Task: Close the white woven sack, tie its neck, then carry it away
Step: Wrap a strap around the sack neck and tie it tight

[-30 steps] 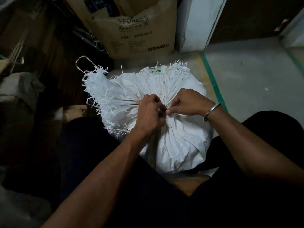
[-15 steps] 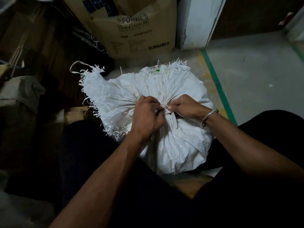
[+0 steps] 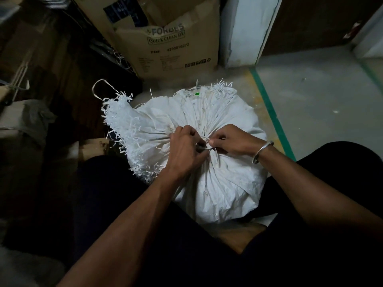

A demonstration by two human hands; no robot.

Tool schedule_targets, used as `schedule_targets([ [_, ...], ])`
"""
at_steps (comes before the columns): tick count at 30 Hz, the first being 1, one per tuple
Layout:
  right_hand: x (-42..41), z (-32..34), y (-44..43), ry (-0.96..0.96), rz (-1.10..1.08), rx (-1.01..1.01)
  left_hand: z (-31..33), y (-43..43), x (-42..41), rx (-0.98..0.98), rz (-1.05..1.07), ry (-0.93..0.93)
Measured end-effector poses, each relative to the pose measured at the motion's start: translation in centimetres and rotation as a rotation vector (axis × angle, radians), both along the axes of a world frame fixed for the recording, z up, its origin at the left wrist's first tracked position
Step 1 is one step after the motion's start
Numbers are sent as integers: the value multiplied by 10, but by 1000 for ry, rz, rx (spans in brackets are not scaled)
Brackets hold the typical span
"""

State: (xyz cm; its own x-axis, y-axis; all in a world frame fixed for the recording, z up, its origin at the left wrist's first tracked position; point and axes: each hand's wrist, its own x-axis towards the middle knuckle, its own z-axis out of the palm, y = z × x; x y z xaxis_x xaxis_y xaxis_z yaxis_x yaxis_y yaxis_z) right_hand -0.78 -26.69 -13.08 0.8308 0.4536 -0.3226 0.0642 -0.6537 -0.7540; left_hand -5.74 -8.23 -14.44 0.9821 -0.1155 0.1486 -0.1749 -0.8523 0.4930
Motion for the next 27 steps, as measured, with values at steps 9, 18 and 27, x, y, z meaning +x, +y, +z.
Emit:
schedule_targets([
  [9, -2, 15, -9, -361, -119, -132, -2, -3, 2, -31, 8, -28],
  [18, 4, 19, -1, -361, 29, -169, -2, -6, 0, -72, -10, -10],
  [27, 2, 25, -1, 47, -237, 41, 4, -9, 6, -9, -10, -50],
])
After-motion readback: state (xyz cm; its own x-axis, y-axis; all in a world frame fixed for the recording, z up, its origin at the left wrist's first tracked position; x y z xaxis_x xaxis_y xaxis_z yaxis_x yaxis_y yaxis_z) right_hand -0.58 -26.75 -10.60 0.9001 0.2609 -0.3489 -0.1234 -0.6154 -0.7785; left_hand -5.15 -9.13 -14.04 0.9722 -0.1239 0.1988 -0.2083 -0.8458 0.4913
